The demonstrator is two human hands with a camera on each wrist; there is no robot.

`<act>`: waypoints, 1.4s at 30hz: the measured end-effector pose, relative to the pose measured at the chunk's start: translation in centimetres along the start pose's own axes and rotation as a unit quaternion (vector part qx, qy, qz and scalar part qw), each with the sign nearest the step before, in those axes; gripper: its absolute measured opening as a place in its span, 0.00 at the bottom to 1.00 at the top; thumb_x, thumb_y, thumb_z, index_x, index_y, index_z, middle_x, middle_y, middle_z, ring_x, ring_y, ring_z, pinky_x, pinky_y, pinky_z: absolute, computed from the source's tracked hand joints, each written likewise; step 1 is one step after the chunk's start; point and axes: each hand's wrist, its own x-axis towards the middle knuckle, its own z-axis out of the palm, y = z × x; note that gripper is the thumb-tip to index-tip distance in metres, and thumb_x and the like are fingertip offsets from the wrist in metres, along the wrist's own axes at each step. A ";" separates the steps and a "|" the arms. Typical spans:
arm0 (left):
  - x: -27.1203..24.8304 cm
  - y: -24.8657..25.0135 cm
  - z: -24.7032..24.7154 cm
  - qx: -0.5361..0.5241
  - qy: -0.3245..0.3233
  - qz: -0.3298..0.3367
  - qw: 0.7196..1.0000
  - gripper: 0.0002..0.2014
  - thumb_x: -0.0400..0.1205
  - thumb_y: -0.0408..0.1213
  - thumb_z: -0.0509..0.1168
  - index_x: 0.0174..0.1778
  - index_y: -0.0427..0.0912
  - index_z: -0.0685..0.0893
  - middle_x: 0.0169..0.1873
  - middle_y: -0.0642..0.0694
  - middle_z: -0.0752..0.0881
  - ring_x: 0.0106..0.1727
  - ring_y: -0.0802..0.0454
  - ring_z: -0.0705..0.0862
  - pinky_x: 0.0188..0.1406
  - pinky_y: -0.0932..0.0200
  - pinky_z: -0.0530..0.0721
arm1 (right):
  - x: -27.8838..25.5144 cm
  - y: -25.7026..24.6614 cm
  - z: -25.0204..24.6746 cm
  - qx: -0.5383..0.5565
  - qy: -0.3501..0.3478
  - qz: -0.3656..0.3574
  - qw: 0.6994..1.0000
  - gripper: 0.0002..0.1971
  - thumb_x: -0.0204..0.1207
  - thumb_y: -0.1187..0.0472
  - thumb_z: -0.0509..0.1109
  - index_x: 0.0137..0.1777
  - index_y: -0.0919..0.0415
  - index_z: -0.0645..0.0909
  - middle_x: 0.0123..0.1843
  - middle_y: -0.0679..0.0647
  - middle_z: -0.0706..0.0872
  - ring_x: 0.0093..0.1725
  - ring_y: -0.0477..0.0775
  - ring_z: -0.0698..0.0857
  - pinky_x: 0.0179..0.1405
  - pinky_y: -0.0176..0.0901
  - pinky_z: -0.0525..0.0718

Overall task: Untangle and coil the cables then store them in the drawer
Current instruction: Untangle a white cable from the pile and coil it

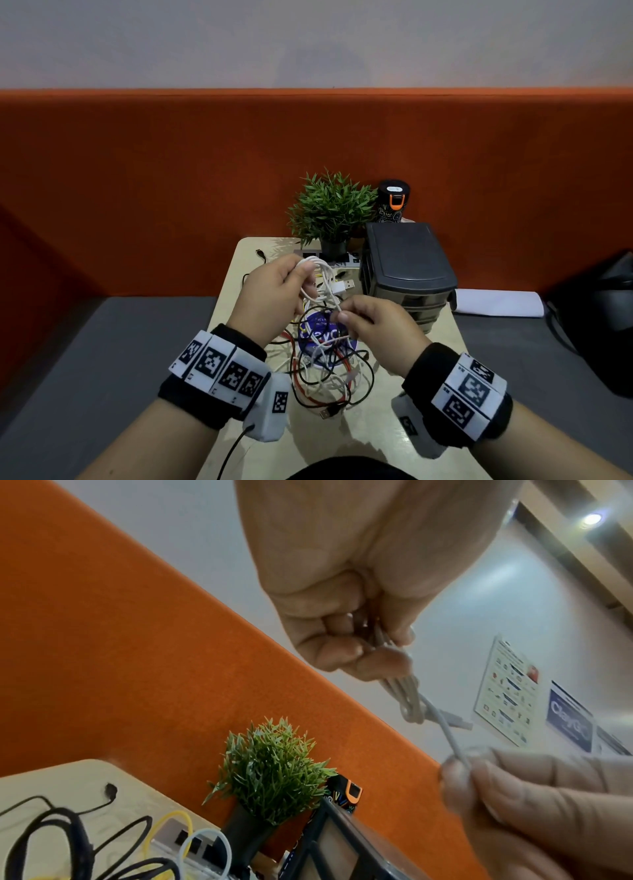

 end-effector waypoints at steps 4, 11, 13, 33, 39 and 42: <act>0.0 -0.2 0.0 -0.053 -0.024 -0.026 0.998 0.15 0.87 0.38 0.55 0.37 0.40 0.80 0.30 0.44 0.89 0.20 0.51 0.77 0.28 0.56 0.77 | 0.2 0.4 -0.7 -0.058 0.026 -0.008 0.998 0.08 0.79 0.55 0.69 0.39 0.42 0.83 0.36 0.43 0.81 0.39 0.41 0.79 0.41 0.36 0.77; -0.5 0.4 0.5 -0.147 -0.062 -0.033 0.987 0.14 0.88 0.37 0.52 0.39 0.38 0.76 0.26 0.42 0.87 0.18 0.50 0.72 0.20 0.62 0.74 | 0.5 0.0 -0.6 -0.081 0.078 -0.007 0.994 0.08 0.79 0.56 0.70 0.51 0.56 0.89 0.42 0.49 0.82 0.45 0.49 0.81 0.45 0.41 0.78; -0.6 0.6 0.5 -0.159 -0.075 -0.032 0.984 0.14 0.88 0.36 0.51 0.39 0.37 0.75 0.25 0.43 0.86 0.17 0.50 0.72 0.20 0.63 0.73 | 0.5 -0.2 -0.6 -0.008 0.064 0.010 0.998 0.05 0.77 0.60 0.71 0.44 0.56 0.89 0.38 0.48 0.86 0.43 0.49 0.84 0.48 0.43 0.81; -0.3 0.2 1.3 -0.061 -0.084 0.004 0.995 0.10 0.86 0.39 0.59 0.38 0.47 0.79 0.17 0.50 0.75 0.19 0.57 0.71 0.21 0.66 0.68 | 0.6 -1.1 -0.6 0.329 0.061 0.058 0.941 0.05 0.72 0.69 0.75 0.39 0.59 0.87 0.39 0.63 0.83 0.40 0.58 0.78 0.44 0.51 0.76; 0.0 0.0 1.6 0.013 -0.063 0.038 0.997 0.10 0.86 0.40 0.59 0.39 0.49 0.79 0.18 0.57 0.75 0.21 0.60 0.74 0.24 0.64 0.69 | 0.6 -1.0 -0.7 0.354 0.018 0.074 0.932 0.09 0.70 0.72 0.74 0.36 0.58 0.86 0.37 0.55 0.84 0.40 0.54 0.81 0.48 0.49 0.77; 0.0 0.0 2.1 0.032 -0.055 0.047 0.997 0.08 0.85 0.41 0.59 0.43 0.48 0.82 0.22 0.61 0.78 0.25 0.62 0.73 0.29 0.60 0.70 | 0.9 -0.9 -1.1 0.364 -0.015 0.070 0.929 0.11 0.69 0.76 0.72 0.34 0.60 0.84 0.32 0.51 0.83 0.35 0.49 0.78 0.40 0.43 0.74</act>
